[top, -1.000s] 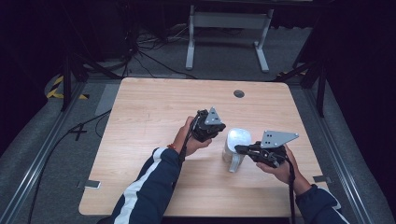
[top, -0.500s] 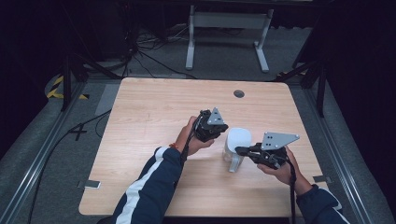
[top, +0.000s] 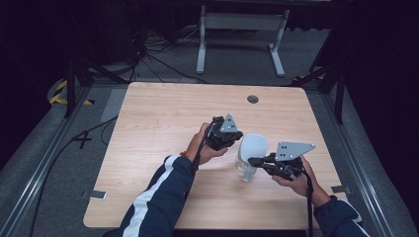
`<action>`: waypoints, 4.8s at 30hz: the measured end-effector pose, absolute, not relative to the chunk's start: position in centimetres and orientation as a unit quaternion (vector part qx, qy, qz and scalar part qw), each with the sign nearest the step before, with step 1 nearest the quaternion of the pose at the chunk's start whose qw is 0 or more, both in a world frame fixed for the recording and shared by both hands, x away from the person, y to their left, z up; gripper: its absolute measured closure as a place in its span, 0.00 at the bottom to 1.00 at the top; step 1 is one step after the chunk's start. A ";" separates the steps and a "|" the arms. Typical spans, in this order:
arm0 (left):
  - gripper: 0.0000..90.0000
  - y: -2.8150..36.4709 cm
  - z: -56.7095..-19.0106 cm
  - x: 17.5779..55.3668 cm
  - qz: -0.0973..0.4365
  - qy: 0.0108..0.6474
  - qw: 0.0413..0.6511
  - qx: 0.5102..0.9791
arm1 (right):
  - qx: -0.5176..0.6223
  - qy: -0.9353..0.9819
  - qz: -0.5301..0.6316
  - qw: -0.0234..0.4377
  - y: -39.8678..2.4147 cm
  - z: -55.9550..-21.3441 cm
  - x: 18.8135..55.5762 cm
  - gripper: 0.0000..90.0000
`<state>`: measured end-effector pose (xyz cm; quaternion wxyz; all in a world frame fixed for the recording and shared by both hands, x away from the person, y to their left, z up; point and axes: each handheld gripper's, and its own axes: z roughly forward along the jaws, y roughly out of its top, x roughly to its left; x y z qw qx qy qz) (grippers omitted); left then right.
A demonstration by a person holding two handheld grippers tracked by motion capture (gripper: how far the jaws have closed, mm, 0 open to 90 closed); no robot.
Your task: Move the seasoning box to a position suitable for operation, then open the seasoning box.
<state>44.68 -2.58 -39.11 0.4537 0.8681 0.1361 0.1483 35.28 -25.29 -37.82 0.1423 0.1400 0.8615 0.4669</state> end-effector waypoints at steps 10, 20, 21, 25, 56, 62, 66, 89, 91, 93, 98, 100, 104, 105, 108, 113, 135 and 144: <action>0.98 -2.6 -37.9 43.6 0.145 0.112 0.475 0.861 | 0.142 0.864 0.462 0.140 -25.4 -37.9 35.3 1.00; 0.97 -2.5 -36.7 42.6 0.152 0.098 0.485 0.855 | 0.143 0.868 0.455 0.140 -25.7 -37.9 34.8 1.00; 0.96 -2.5 -36.6 42.5 0.150 0.100 0.489 0.853 | 0.143 0.869 0.453 0.142 -25.9 -37.8 34.6 1.00; 0.96 -2.3 -36.2 42.3 0.152 0.094 0.491 0.852 | 0.150 0.867 0.452 0.145 -26.8 -37.6 34.3 1.00; 0.92 1.6 -35.3 39.6 0.174 0.088 0.471 0.860 | 0.192 0.867 0.425 0.176 -31.9 -37.6 33.4 1.00; 0.90 5.4 -36.3 38.6 0.202 0.105 0.438 0.870 | 0.199 0.864 0.424 0.184 -32.6 -37.5 33.1 1.00; 0.89 8.6 -38.0 38.0 0.201 0.142 0.419 0.874 | 0.208 0.866 0.414 0.191 -33.2 -37.8 32.7 1.00; 0.61 18.3 -44.6 35.8 0.177 0.270 0.334 0.886 | 0.294 0.850 0.378 0.219 -38.9 -42.4 31.6 0.77; 0.56 18.6 -44.9 35.9 0.168 0.281 0.338 0.882 | 0.306 0.847 0.376 0.219 -39.3 -42.9 31.6 0.71; 0.51 19.0 -45.1 36.0 0.161 0.284 0.335 0.884 | 0.323 0.839 0.379 0.220 -40.0 -43.6 31.6 0.63; 0.39 19.6 -46.5 36.7 0.142 0.313 0.333 0.878 | 0.342 0.838 0.369 0.212 -41.0 -45.0 31.8 0.56; 0.37 19.8 -47.0 36.9 0.143 0.316 0.332 0.877 | 0.350 0.838 0.363 0.208 -41.3 -45.6 31.9 0.53; 0.32 20.4 -47.6 37.1 0.122 0.338 0.361 0.861 | 0.362 0.834 0.369 0.194 -41.5 -46.3 32.1 0.50; 0.31 20.5 -47.8 37.1 0.123 0.338 0.369 0.857 | 0.364 0.834 0.370 0.189 -41.5 -46.5 32.2 0.49; 0.29 20.5 -48.0 36.9 0.135 0.327 0.374 0.857 | 0.371 0.828 0.376 0.188 -41.7 -46.6 32.3 0.49; 0.21 20.3 -48.0 36.8 0.131 0.323 0.370 0.861 | 0.369 0.831 0.373 0.184 -41.6 -46.6 32.5 0.43; 0.18 20.3 -48.1 36.7 0.130 0.326 0.369 0.861 | 0.374 0.831 0.367 0.186 -41.4 -46.6 32.5 0.31; 0.18 20.3 -48.1 36.9 0.127 0.324 0.369 0.862 | 0.375 0.830 0.365 0.191 -41.4 -46.7 32.4 0.29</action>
